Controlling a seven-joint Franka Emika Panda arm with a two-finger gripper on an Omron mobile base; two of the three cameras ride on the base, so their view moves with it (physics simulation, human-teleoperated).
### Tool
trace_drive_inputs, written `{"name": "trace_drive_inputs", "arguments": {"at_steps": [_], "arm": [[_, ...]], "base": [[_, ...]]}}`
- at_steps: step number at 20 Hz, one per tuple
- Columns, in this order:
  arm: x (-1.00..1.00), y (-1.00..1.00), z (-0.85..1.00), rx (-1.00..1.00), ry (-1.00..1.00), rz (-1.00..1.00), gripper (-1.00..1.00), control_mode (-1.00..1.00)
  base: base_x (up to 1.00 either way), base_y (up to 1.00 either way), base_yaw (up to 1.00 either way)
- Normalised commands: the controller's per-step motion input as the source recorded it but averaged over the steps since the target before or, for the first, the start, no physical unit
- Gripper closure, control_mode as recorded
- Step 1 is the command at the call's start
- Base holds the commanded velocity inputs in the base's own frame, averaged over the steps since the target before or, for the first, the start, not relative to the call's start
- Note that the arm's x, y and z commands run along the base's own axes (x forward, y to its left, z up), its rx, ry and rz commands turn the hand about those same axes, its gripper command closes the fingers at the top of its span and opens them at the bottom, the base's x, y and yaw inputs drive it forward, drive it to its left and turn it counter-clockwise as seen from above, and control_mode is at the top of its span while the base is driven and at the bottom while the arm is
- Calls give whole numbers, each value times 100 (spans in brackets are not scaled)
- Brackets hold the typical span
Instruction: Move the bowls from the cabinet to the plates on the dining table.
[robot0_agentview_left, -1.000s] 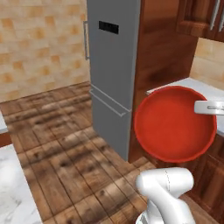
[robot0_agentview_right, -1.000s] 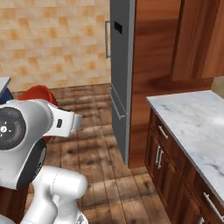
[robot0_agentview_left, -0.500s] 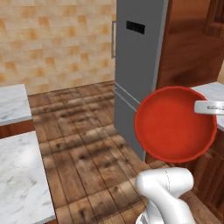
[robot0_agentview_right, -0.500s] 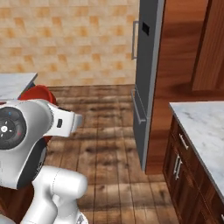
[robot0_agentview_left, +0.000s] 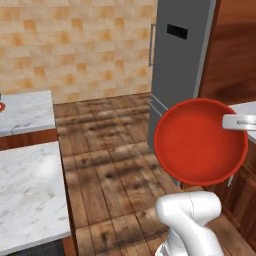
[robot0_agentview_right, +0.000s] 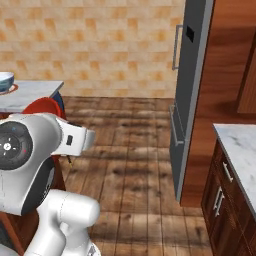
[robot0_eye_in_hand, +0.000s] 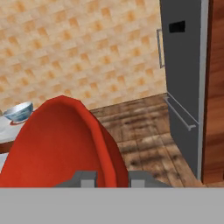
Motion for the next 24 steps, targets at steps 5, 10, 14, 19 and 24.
{"name": "trace_drive_inputs", "arguments": {"at_steps": [5,10,14,19,24], "arm": [[0,0,0,0,0,0,100,100],[0,0,0,0,0,0,100,100],[0,0,0,0,0,0,100,100],[0,0,0,0,0,0,100,100],[0,0,0,0,0,0,100,100]], "base": [[17,-49,5],[1,-31,1],[6,0,0],[49,0,0],[61,0,0]]}}
